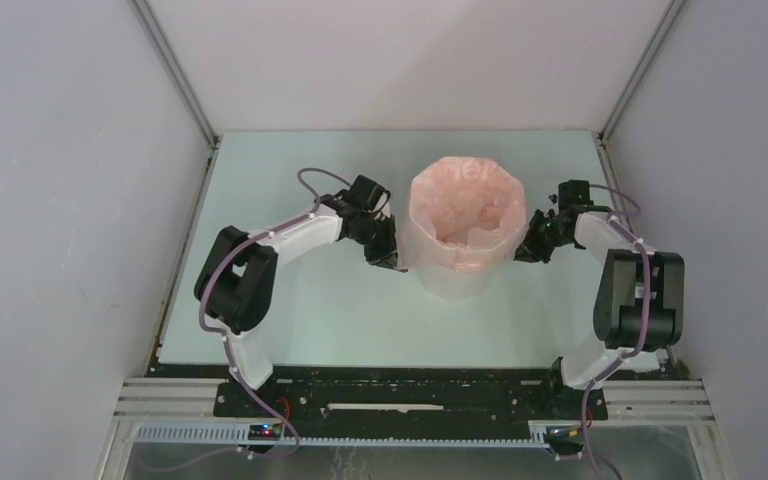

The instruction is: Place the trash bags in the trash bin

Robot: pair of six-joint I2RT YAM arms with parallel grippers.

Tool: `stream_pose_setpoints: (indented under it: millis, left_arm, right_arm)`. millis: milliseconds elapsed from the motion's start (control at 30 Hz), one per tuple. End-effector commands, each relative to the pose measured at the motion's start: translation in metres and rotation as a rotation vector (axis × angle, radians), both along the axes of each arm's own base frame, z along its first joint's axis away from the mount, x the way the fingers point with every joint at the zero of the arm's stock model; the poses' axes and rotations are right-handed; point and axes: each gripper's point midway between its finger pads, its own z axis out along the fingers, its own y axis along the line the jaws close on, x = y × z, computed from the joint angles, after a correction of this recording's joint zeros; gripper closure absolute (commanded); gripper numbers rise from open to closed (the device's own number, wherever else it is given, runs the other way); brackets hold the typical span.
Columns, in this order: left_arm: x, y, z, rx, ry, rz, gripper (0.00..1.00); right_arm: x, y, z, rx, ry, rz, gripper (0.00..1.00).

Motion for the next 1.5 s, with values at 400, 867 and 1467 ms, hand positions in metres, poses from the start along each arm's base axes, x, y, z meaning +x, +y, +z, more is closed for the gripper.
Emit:
stream_pose_setpoints:
  millis: [400,867,1467]
  left_arm:
    - [-0.009,0.002,-0.013,0.043,-0.016,-0.036,0.94]
    - [-0.004,-0.007,-0.004,0.021,-0.035,-0.036,0.93]
    - [-0.006,-0.005,0.006,0.019,-0.062,-0.036,0.91]
  right_arm:
    - [-0.005,-0.051,0.089,-0.312,-0.125,-0.061,0.35]
    - [0.002,0.04,0.305,-0.376,-0.658,0.253,0.24]
    - [0.051,0.137,0.159,-0.665,-0.575,0.519,0.37]
